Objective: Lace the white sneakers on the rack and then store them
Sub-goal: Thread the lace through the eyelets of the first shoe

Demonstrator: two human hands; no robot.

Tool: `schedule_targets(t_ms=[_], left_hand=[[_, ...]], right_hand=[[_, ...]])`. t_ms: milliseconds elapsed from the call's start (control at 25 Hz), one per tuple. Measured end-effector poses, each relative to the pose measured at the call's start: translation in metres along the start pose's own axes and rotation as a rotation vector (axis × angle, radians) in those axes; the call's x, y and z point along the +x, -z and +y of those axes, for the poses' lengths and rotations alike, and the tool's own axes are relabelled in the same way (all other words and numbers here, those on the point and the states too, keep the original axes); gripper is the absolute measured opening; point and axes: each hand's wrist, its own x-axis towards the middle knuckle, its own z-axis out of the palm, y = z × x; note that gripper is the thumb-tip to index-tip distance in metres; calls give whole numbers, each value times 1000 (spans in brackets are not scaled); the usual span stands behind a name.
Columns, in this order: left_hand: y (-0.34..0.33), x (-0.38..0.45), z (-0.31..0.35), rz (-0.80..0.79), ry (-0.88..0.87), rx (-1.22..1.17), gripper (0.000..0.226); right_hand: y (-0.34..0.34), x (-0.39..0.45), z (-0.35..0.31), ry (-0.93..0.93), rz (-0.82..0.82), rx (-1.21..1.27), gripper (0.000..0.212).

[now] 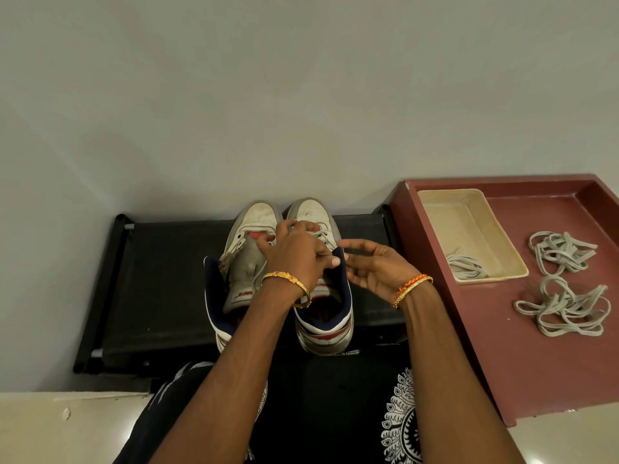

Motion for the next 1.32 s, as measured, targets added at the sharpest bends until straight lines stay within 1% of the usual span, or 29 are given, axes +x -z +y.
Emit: schedule_targets(t_ms=[80,160,200,280,360,440,480,520,560,600,640,680,720,760,800,840,880,920,960,1000,1040,1080,1120,1240,1320], left_hand=[[-1,1,0,12,28,-40,20],[0,-2,-3,57,49,-58,21],[0,-3,-7,79,61,-74,26],[-3,-8,-19,132,88,-151,43],[-4,-13,-31,160,133,-325,57],[-1,-18,-36,96,185,-509,63],[1,-21,-36,43,207,-568,62],[2,-24,-35,4,210,-572,59],[2,-27,-34,9,190,-521,57],[1,-30,-33,38,165,-441,57],[1,-33,-29,80,144,-364,57],[0,-35,-27,110,140,-322,55],[1,-38,-24,131,144,-312,50],[1,-38,-24,147,155,-321,43],[1,-38,-25,155,150,-315,34],[2,-37,-27,164,139,-282,29],[2,-35,-31,168,132,-239,30],[2,-33,-35,180,134,-211,32],[2,-32,-38,183,149,-196,32],[0,-31,-40,187,160,-185,31],[0,-31,-39,189,175,-182,30],[0,-31,-38,207,183,-195,29],[1,-32,-36,248,202,-240,28],[11,-33,-32,453,306,-504,28],[15,-37,-27,511,326,-677,26]], right_hand=[[-2,0,-2,24,67,5,21],[-3,-3,-7,84,227,54,20],[0,-5,-9,128,314,99,21],[9,-14,-16,260,465,196,23],[12,-32,-28,454,567,252,25],[7,-55,-44,685,610,241,26],[1,-68,-52,798,608,241,27],[-5,-80,-59,902,591,264,28],[-10,-88,-65,983,562,300,29],[-17,-94,-68,1040,532,325,31],[-23,-96,-68,1072,541,300,33],[-25,-94,-64,1075,604,191,34],[-24,-87,-54,1037,701,-6,34],[-21,-76,-41,946,777,-251,30],[-16,-64,-26,814,790,-490,24],[-11,-51,-11,672,732,-685,16],[-9,-41,1,531,633,-826,15],[-9,-33,11,404,516,-912,20],[-11,-26,16,311,408,-936,22],[-15,-23,19,272,344,-925,20],[-17,-21,18,277,332,-901,17],[-18,-20,18,302,362,-873,15],[-16,-22,16,329,426,-847,14],[-8,-32,11,450,690,-794,13],[-7,-36,9,591,775,-741,11]])
